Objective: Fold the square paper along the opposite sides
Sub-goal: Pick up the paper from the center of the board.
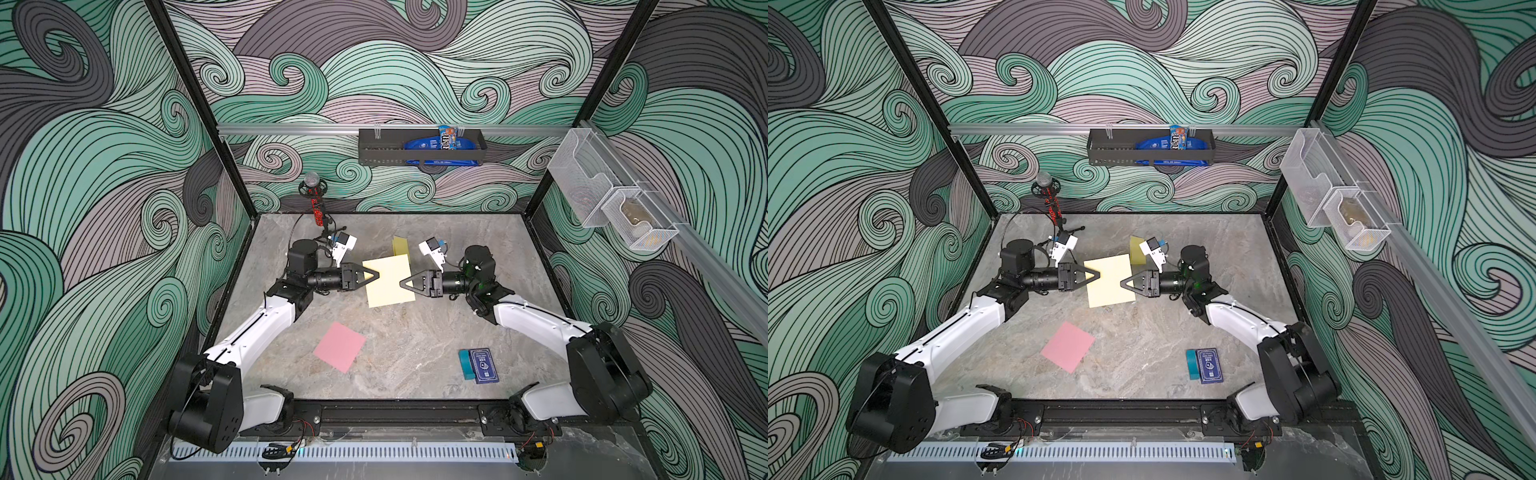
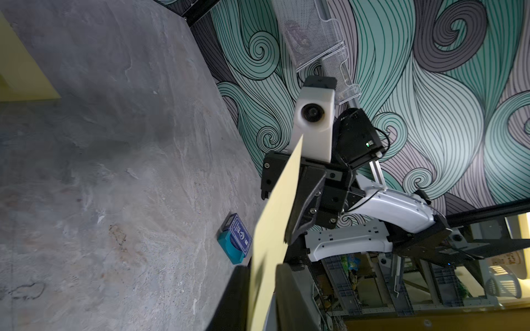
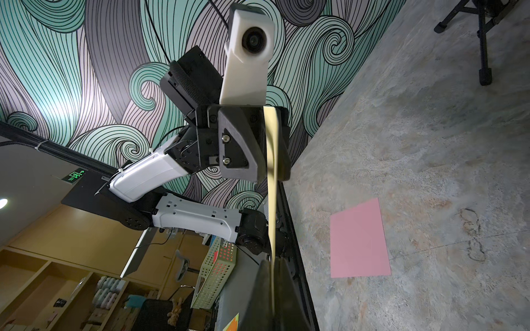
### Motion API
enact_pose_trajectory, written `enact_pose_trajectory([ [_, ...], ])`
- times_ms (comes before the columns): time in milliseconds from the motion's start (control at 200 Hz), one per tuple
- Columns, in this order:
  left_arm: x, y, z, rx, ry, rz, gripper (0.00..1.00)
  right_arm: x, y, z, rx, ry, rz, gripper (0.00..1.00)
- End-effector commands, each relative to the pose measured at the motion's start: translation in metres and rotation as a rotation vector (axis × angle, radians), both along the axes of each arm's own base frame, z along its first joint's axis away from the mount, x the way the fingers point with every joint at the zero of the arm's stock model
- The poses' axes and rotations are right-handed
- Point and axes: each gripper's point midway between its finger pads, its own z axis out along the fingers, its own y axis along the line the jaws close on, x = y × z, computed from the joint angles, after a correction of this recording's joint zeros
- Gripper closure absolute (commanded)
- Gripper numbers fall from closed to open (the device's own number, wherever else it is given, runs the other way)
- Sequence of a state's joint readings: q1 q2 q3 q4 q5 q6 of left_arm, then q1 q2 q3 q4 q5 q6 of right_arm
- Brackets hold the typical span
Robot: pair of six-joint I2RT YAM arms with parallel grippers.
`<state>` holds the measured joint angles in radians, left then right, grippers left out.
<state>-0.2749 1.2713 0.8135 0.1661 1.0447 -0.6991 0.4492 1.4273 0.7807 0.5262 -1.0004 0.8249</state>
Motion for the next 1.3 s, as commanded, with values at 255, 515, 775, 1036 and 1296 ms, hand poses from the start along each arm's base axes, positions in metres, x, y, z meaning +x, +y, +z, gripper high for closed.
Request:
enact_pose_trajectory([
  [255,0.003,0.005,0.002,0.02,-0.028,0.025,0.96,-0.002,-0.002,0.003,-0.014,-0.03,-0.003,1.0],
  [515,0.006,0.005,0.005,0.029,-0.034,0.03,1.0,0.008,-0.006,0.001,-0.033,-0.07,-0.026,0.74],
  [775,-0.005,0.0,0.02,-0.035,-0.039,-0.03,1.0,0.06,-0.026,-0.033,-0.135,-0.144,-0.172,0.62],
  [1036,-0.012,-0.003,0.031,-0.096,-0.046,-0.074,1.0,0.076,-0.011,-0.06,-0.15,-0.113,-0.142,0.62],
  [1296,-0.007,-0.004,0.032,-0.113,-0.048,-0.076,1.0,0.027,0.019,-0.046,-0.019,-0.082,0.012,0.61],
])
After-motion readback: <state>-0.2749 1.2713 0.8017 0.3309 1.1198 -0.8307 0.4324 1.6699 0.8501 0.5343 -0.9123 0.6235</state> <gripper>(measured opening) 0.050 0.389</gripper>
